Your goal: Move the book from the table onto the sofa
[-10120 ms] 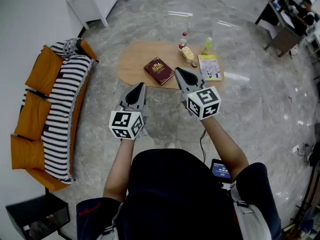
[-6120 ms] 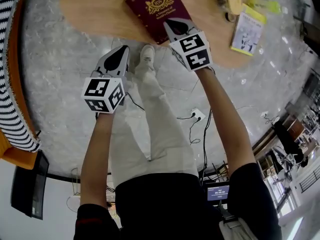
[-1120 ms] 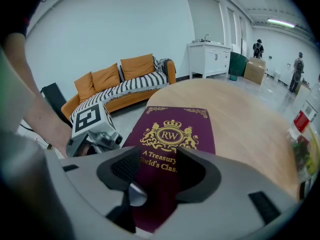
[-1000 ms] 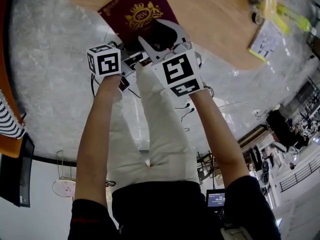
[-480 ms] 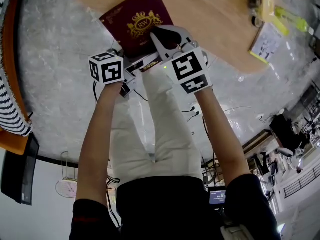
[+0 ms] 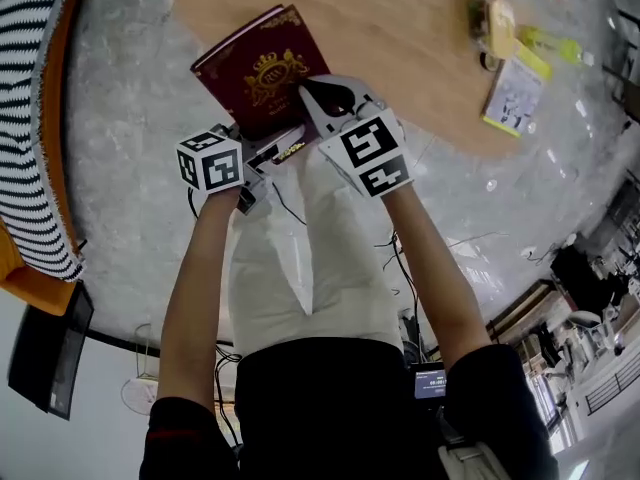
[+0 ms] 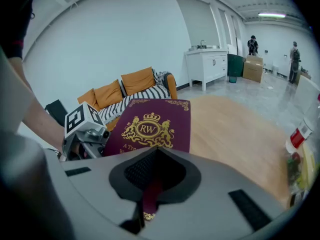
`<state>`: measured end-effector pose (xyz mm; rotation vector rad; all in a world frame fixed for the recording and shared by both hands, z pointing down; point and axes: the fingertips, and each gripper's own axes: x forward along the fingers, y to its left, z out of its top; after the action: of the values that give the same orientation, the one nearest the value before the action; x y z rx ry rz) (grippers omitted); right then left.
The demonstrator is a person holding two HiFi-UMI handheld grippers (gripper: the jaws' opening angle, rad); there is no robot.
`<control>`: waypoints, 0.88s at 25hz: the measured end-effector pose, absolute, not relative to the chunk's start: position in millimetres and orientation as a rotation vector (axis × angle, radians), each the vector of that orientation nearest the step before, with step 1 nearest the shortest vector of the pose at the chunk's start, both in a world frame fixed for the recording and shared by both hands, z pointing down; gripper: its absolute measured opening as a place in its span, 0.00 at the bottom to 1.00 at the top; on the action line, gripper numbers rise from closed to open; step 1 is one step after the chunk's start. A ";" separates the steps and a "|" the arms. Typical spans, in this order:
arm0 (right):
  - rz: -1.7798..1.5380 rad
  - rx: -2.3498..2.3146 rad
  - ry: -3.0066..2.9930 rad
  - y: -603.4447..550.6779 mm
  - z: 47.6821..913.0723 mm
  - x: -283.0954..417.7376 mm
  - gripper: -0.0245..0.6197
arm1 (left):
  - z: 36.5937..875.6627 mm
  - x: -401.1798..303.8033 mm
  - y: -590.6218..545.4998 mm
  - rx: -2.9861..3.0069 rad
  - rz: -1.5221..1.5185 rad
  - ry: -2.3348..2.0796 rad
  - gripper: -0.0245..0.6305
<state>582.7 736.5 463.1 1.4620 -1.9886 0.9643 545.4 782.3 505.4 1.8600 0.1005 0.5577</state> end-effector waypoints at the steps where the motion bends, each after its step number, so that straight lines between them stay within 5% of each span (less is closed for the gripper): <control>1: 0.964 1.475 -1.992 734.7 455.2 583.3 0.06 | 496.7 544.3 777.7 1.868 0.548 0.089 0.40; 22: 0.859 1.646 -2.233 689.3 242.3 583.1 0.06 | 271.2 520.3 668.5 2.164 0.229 -0.235 0.40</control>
<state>583.1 689.3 242.3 1.6462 -2.2331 0.8587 520.3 668.5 271.2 2.1638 -0.2350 0.2290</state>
